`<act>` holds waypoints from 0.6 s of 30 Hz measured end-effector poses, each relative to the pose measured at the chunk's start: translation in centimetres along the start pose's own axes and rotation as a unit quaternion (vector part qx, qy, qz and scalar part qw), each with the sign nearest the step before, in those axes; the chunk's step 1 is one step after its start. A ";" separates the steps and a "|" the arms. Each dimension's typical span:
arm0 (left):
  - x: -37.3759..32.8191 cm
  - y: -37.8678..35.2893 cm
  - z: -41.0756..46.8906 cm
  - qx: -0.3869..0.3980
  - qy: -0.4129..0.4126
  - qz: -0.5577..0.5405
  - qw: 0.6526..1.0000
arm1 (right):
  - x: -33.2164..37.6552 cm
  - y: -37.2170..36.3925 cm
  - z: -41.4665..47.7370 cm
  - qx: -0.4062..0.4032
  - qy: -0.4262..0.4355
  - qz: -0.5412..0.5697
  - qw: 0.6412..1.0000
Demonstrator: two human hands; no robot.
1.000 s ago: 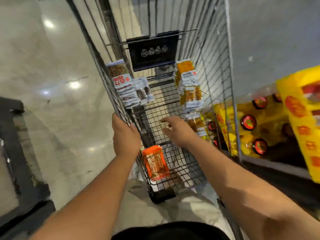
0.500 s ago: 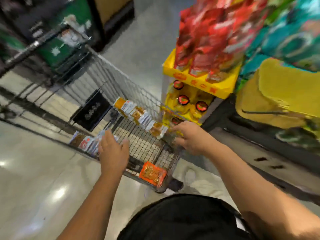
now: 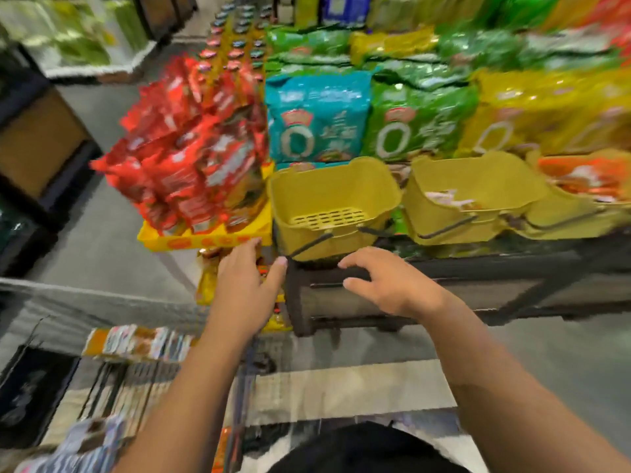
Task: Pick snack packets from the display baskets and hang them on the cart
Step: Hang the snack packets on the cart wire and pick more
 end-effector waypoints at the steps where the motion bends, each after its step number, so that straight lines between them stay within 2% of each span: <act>1: -1.9 -1.4 0.4 0.006 -0.012 -0.001 1.000 | -1.8 1.1 -0.8 -0.006 -0.005 0.008 1.000; 6: -11.1 -9.2 2.1 0.036 -0.056 -0.005 0.998 | -12.5 6.3 -4.6 -0.042 -0.050 0.021 0.998; 10: -17.2 -14.6 3.2 0.061 -0.096 0.034 0.993 | -20.5 9.8 -7.4 -0.066 -0.085 0.027 0.994; 18: -23.6 -20.9 5.7 0.099 -0.136 0.085 0.982 | -28.7 15.3 -10.2 -0.150 -0.103 0.052 0.982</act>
Point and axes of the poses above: each hand's wrist, its own z-axis towards the middle knuckle, its own y-axis out of the back of the hand, x = y × z, the point moved 2 cm from there along z, towards the middle knuckle, and after that the axes turned 3 degrees about x, right-handed, at the moved point
